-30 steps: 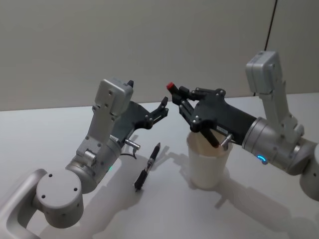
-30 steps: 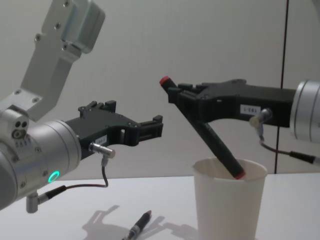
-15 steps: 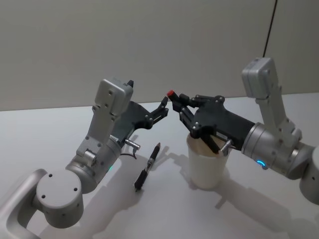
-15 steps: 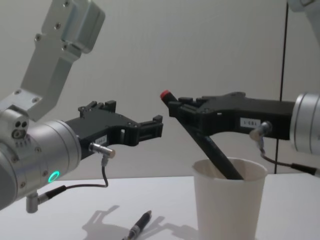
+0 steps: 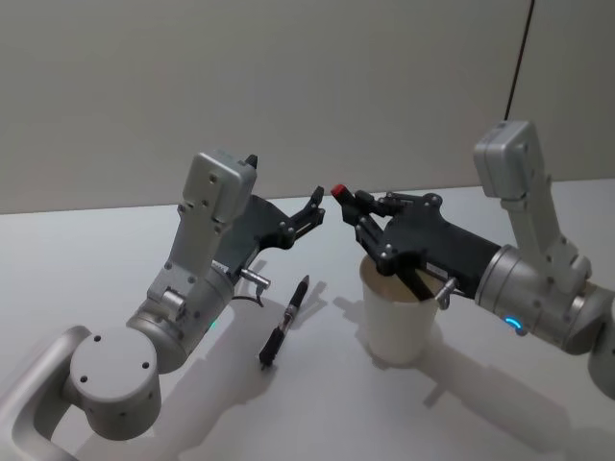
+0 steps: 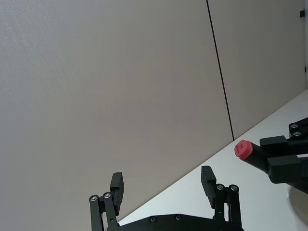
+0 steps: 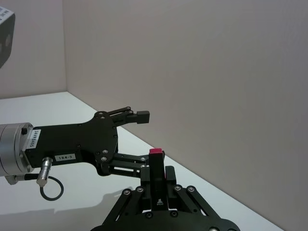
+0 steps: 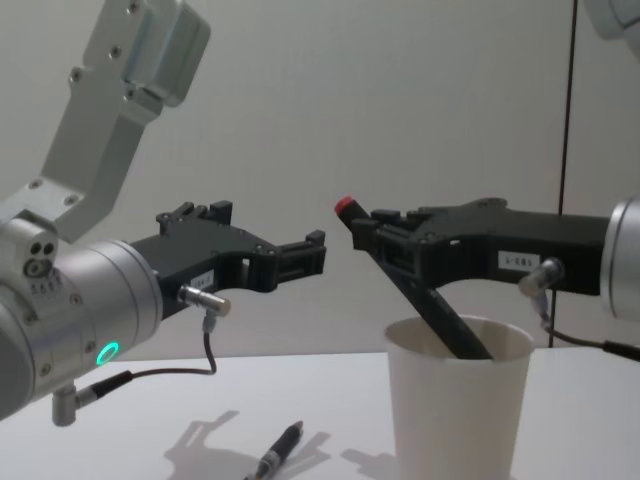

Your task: Place the pen into the pen holder.

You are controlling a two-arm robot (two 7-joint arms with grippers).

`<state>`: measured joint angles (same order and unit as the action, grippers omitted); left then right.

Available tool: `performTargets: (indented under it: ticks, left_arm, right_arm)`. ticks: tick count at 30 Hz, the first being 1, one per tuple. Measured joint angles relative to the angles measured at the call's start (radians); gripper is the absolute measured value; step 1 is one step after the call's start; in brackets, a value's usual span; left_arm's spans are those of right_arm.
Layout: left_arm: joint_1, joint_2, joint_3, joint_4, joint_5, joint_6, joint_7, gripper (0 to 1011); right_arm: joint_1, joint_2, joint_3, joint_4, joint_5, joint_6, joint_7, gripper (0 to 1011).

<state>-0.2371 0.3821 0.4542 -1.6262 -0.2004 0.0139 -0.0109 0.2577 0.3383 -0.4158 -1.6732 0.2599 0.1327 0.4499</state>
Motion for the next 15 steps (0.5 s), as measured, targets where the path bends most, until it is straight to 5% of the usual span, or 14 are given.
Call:
performTargets:
  ticks: [10,15]
  left_arm:
    - [0.0,0.0,0.0,0.0,0.0,0.0,0.0,1001]
    - [0.0,0.0,0.0,0.0,0.0,0.0,0.0,1001]
  right_arm:
    - [-0.006,0.008,0.002,-0.005,0.003,0.004,-0.003,168]
    - [-0.008,0.01,0.002,-0.007,0.003,0.004,-0.004,280]
